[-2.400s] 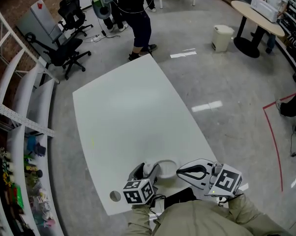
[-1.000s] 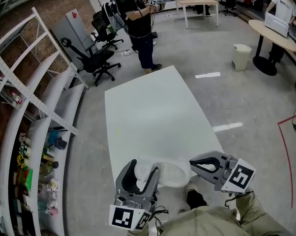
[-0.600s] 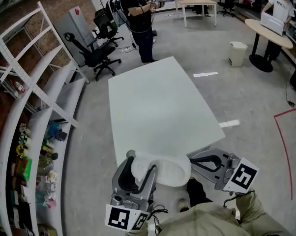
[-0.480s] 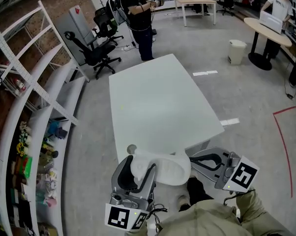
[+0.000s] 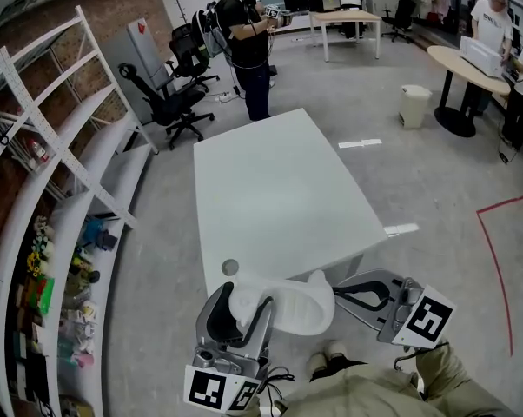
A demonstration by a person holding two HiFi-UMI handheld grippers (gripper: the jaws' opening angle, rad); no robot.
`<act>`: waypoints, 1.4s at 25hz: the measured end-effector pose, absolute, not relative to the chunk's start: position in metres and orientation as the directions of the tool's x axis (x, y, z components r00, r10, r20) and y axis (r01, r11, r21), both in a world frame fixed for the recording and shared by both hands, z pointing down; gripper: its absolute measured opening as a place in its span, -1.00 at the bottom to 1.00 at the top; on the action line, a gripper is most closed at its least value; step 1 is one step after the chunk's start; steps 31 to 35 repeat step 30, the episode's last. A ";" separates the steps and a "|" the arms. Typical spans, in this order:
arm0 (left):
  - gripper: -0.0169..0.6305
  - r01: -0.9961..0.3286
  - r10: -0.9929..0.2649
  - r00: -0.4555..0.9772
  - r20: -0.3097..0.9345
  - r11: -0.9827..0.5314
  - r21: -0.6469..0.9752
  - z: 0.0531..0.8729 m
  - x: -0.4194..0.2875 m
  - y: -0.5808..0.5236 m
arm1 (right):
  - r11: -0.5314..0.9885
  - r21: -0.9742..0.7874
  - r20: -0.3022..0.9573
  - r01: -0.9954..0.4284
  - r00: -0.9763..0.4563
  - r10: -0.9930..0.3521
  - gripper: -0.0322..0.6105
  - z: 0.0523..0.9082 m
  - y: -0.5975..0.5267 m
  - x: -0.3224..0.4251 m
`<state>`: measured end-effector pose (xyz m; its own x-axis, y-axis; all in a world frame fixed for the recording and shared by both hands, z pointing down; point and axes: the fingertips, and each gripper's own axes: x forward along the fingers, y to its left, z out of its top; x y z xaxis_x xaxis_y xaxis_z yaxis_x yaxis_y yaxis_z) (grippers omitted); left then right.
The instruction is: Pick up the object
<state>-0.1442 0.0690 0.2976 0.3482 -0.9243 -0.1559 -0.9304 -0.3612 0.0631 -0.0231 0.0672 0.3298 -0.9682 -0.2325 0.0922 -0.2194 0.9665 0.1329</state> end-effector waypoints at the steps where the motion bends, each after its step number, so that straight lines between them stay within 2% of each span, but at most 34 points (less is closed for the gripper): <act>1: -0.07 -0.929 -0.923 0.352 -0.157 -0.365 0.063 0.296 -0.142 0.068 | 0.967 0.130 0.096 -0.220 -0.968 -0.233 -0.89 0.329 0.067 -0.020; 35: -0.07 -0.919 -0.910 0.386 -0.152 -0.394 0.024 0.285 -0.114 0.044 | 0.955 0.126 0.066 -0.267 -0.959 -0.277 -0.89 0.323 0.048 0.007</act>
